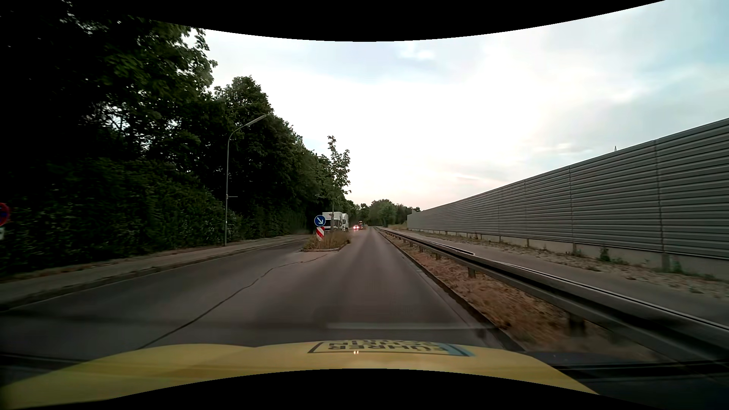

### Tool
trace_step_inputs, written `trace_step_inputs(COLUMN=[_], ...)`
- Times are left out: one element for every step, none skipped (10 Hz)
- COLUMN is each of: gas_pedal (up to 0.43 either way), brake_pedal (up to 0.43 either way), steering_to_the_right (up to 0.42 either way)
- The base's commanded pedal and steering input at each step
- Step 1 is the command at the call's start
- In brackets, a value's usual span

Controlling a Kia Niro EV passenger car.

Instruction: Follow the waypoints while adhering to traffic rules and regulations

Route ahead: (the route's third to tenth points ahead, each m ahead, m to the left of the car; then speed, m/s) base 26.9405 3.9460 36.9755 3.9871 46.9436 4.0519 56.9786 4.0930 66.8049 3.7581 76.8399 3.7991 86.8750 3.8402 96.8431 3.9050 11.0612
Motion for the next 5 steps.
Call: trace_step_inputs(gas_pedal=[0.047, 0.059, 0.059, 0.059, 0.059], brake_pedal=[0.000, 0.000, 0.000, 0.000, 0.000], steering_to_the_right=[0.000, 0.000, -0.002, -0.004, -0.004])
